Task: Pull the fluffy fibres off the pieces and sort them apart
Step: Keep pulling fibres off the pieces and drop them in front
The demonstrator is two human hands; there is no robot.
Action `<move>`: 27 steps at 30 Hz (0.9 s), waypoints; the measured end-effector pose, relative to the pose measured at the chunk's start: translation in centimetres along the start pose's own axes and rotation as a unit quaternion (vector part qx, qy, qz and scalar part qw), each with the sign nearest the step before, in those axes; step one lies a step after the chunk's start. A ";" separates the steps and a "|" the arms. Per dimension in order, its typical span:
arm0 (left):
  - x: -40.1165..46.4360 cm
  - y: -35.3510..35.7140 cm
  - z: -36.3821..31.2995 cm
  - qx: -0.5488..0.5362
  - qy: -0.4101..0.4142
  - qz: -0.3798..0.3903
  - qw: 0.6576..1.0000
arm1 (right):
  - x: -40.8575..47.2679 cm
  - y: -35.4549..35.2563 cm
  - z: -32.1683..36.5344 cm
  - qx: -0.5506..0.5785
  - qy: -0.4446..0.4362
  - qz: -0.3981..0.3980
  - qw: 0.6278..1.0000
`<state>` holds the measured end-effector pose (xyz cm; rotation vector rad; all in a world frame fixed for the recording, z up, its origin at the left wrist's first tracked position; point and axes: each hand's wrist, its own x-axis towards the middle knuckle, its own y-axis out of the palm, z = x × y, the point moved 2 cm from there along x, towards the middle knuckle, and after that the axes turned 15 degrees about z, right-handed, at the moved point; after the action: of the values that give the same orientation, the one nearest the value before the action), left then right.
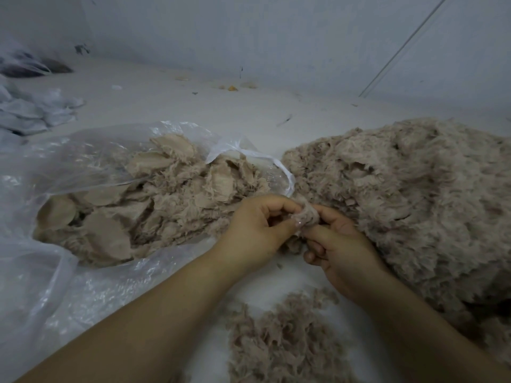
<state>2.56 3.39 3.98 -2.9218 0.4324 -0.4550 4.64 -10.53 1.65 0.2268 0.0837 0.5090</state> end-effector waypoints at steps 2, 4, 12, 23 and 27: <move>0.0 -0.1 0.0 -0.010 0.017 -0.017 1.000 | 0.0 0.1 0.1 -0.003 0.006 -0.008 1.000; 0.0 -0.3 0.1 -0.029 0.024 -0.038 0.999 | 0.0 0.2 0.2 0.002 0.011 -0.014 1.000; 0.3 -1.0 0.0 -0.177 0.010 -0.100 0.979 | 0.1 0.1 0.0 0.014 0.031 -0.054 0.998; -0.1 -1.6 -0.5 -0.215 -0.004 -0.142 0.966 | 0.0 0.2 0.2 0.020 0.040 -0.059 0.997; -0.1 -2.4 -0.7 -0.217 0.031 -0.190 0.957 | 0.0 0.2 0.3 0.036 0.036 -0.070 0.996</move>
<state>2.84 5.62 5.04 -3.4414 -0.0408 -0.5603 4.60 -10.47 2.02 0.2715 0.1874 0.3741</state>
